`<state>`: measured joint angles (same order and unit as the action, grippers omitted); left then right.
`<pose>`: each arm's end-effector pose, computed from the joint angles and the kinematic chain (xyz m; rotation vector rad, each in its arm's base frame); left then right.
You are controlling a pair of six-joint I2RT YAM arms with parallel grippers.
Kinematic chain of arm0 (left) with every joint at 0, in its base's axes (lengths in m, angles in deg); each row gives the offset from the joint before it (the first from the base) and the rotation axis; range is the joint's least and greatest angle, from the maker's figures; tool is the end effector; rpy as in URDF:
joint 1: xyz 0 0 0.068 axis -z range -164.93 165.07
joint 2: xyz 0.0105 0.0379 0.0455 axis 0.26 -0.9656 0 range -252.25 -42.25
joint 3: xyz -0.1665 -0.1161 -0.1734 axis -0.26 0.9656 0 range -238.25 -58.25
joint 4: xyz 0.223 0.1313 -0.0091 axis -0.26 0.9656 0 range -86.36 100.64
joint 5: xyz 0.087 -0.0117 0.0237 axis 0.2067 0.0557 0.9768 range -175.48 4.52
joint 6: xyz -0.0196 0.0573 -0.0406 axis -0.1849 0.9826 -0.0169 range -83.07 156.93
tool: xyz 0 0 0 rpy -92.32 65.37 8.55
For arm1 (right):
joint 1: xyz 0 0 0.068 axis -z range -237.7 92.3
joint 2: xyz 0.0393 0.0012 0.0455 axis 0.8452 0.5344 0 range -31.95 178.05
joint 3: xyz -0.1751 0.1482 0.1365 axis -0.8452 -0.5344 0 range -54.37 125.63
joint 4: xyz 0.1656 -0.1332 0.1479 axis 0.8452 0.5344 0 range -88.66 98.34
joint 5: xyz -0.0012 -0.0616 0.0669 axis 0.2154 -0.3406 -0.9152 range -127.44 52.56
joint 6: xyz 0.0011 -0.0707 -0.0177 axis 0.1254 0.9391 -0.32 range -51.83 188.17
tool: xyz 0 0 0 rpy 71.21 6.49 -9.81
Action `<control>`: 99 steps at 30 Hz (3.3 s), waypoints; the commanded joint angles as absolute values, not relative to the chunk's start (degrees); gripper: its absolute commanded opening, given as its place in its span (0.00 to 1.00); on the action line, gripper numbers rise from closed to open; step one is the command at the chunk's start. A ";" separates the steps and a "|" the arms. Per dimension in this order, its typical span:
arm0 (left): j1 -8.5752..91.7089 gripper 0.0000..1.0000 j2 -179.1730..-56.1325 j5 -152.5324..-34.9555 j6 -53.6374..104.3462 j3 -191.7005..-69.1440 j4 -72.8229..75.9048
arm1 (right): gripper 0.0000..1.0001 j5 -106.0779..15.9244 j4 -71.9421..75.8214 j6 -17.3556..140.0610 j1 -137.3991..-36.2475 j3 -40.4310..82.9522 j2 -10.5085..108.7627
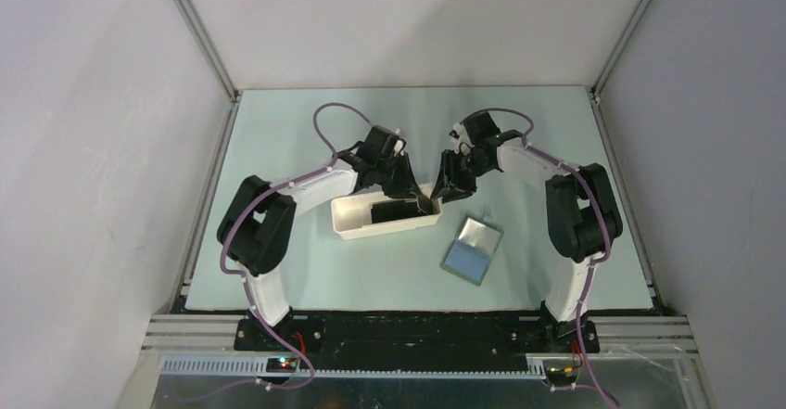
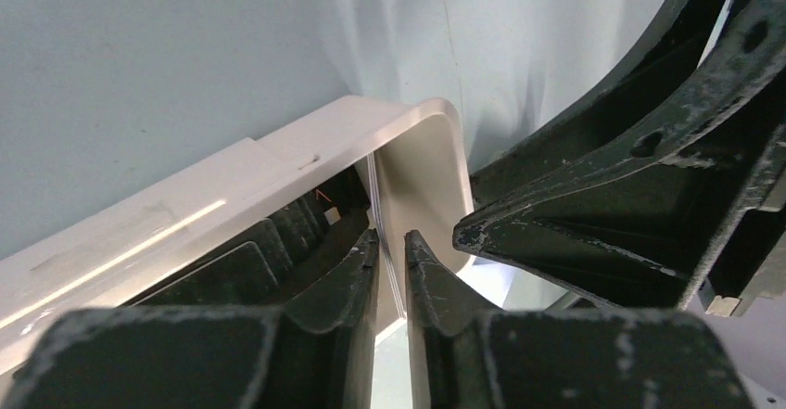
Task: Put the credit cards into the card holder
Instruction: Adjust the credit card in the storage box.
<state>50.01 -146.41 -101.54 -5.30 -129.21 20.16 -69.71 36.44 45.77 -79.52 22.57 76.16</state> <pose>0.3217 -0.2453 0.1802 -0.0315 2.6236 -0.8882 0.3491 0.1745 0.1699 -0.1569 2.8114 0.9758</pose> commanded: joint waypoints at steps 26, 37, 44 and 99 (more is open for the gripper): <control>51.02 0.27 -149.12 -112.13 -14.17 -124.64 -0.09 | 0.48 -79.18 33.92 46.07 -72.95 20.60 68.87; 50.98 0.00 -148.64 -112.74 -13.53 -124.06 -0.49 | 0.47 -80.31 34.42 46.65 -72.94 20.28 69.86; 50.95 0.00 -147.31 -111.55 -12.42 -122.58 -0.28 | 0.44 -80.36 35.67 47.91 -73.18 20.13 70.97; 49.95 0.46 -143.32 -109.48 -11.67 -122.58 3.19 | 0.43 -81.81 36.23 49.01 -74.99 20.15 73.66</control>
